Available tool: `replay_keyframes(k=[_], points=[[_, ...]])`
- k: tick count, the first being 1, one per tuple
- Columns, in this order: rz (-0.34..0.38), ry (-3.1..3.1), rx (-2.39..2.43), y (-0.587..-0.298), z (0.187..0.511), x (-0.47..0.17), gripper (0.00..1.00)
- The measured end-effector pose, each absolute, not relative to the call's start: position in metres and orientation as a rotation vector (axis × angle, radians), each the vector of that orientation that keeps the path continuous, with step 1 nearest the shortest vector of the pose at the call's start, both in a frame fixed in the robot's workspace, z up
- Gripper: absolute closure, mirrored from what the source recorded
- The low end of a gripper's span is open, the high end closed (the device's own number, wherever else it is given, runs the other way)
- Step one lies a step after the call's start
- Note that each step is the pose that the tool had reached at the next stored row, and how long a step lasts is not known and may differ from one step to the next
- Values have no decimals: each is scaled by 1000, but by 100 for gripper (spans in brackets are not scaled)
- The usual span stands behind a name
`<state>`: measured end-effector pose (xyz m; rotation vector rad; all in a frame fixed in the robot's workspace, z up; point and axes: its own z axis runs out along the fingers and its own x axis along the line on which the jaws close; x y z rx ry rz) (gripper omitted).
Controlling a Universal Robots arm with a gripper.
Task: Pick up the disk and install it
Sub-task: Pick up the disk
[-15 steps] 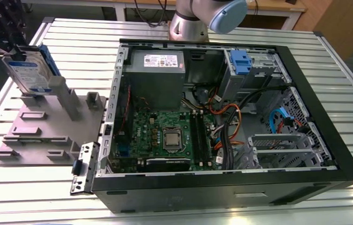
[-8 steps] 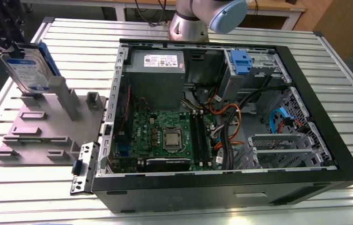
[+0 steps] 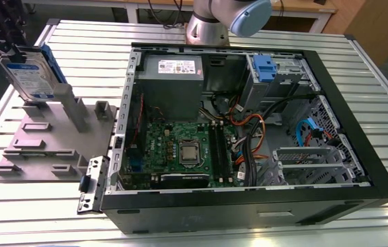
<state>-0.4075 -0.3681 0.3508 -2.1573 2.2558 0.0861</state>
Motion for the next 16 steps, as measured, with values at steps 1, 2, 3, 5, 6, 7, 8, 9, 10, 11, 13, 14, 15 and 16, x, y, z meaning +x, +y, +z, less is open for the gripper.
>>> replay_keyframes(k=[1, 2, 3, 5, 6, 7, 8, 9, 10, 11, 13, 14, 15, 16], points=[[86, 2256, -2157, -368, 351, -408, 65], [86, 2256, -2157, -368, 351, -408, 65], [86, 2256, -2157, -368, 351, -408, 65], [86, 2256, -2158, -368, 352, -408, 65], [86, 2256, -2157, -368, 353, -407, 65], [86, 2256, -2157, -368, 353, -408, 65], [86, 2256, -2157, -368, 354, -408, 65], [86, 2256, -2157, -368, 355, -408, 65], [86, 2256, -2157, -368, 356, -408, 65], [86, 2256, -2157, -368, 358, -408, 65], [86, 2256, -2157, -368, 361, -408, 65], [86, 2256, -2157, -368, 362, -408, 65], [86, 2256, -2157, -368, 363, -408, 65], [86, 2256, -2157, -368, 364, -408, 65]])
